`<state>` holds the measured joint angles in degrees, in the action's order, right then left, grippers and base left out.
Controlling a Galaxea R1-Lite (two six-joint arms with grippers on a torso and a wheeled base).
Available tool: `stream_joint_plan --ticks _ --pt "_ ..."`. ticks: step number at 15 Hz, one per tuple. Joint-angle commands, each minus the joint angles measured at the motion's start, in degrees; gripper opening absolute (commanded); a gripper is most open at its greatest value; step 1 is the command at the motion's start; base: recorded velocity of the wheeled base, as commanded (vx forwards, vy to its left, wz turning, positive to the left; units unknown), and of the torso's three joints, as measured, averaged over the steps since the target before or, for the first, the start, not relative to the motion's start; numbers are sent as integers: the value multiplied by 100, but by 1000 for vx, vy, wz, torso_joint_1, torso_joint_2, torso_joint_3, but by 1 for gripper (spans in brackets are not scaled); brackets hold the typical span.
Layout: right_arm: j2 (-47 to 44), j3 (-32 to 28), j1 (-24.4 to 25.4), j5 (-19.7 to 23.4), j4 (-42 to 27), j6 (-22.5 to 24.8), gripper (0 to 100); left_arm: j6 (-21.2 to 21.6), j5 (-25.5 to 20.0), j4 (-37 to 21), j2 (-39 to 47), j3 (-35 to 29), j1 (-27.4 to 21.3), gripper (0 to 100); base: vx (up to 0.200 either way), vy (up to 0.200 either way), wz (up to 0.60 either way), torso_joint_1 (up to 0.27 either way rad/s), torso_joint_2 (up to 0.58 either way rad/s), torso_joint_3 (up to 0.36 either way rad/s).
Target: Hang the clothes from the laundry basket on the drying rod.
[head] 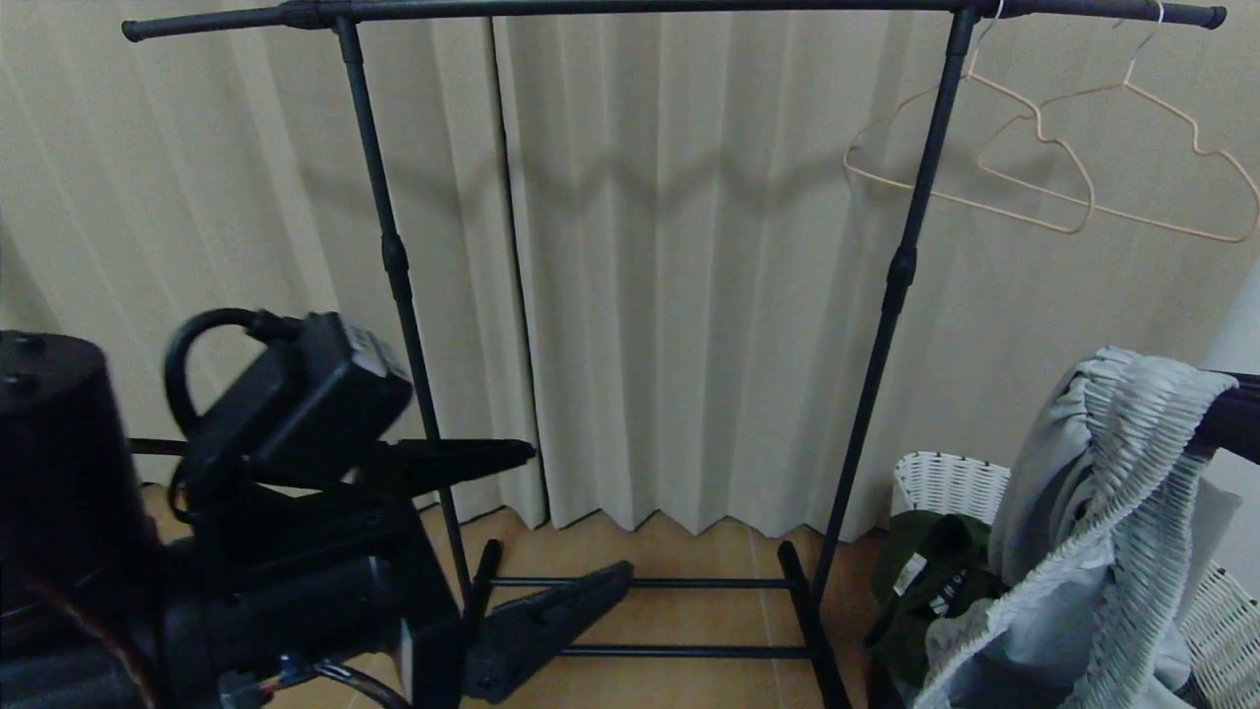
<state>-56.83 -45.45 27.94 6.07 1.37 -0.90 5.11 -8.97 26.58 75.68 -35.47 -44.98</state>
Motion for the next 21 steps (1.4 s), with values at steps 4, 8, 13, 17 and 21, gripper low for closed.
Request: stream_joint_plan --ticks 4,8,13,17,21 --pt "-223 -43 54 -1 479 -68 0 -880 502 858 2021 -865 -1399 100 0 0 0 0 0 0" --pt "-364 -166 54 17 786 -323 0 -1029 563 1271 3084 -1374 -1751 100 0 0 0 0 0 0" --pt "-232 -149 54 131 786 -323 0 -1662 1099 1517 4069 -2218 -1759 100 0 0 0 0 0 0" --pt "-223 -166 62 122 786 -323 0 -1671 1451 1500 4508 -2236 -1689 100 0 0 0 0 0 0" --pt "-223 -175 62 122 786 -323 0 -1653 1636 1482 4482 -2060 -1689 100 0 0 0 0 0 0"
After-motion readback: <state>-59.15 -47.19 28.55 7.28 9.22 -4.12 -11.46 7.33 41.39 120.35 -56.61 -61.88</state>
